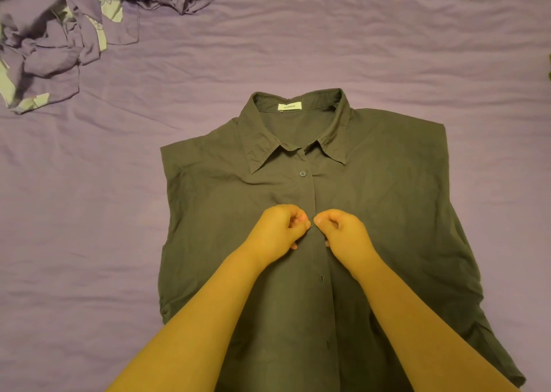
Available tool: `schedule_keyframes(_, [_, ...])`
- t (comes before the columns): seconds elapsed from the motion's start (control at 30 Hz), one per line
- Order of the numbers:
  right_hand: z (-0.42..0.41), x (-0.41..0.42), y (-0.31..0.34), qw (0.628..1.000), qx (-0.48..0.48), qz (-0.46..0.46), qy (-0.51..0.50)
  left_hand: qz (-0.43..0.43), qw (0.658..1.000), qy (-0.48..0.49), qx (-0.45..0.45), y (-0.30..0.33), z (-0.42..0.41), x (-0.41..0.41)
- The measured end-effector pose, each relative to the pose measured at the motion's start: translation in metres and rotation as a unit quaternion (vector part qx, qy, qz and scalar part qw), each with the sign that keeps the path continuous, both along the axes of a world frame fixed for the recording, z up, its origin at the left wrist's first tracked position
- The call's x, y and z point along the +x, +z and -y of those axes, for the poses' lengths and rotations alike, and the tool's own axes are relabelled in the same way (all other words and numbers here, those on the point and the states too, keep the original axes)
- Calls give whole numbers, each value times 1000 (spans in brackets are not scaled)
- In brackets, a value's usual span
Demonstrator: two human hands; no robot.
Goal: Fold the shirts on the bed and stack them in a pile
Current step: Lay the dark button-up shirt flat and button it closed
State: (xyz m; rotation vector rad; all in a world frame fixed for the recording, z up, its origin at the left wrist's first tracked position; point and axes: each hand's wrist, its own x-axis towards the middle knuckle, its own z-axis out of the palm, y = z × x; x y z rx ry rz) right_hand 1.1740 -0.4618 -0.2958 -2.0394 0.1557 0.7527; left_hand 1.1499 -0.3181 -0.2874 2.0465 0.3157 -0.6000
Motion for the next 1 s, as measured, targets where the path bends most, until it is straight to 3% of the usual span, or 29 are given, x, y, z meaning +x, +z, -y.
schedule_keyframes(0.17, [-3, 3, -3, 999, -37, 22, 8, 20, 998, 59, -26, -7, 2, -8])
schedule_keyframes(0.33, [7, -15, 4, 999, 2, 14, -32, 65, 988, 82, 117, -4, 20, -18])
schedule_keyframes(0.4, [17, -30, 8, 1000, 2, -4, -21, 76, 987, 82, 117, 4, 30, -31])
schedule_keyframes(0.7, [49, -93, 11, 997, 43, -69, 0, -20, 982, 63, 179, 11, 74, -104])
schedule_keyframes(0.83, [55, -107, 13, 998, 38, -45, -11, -42, 974, 118, 187, 13, 83, -110])
schedule_keyframes(1.0, [61, -110, 15, 999, -19, 1, 48, -57, 968, 94, 224, 17, 86, -104])
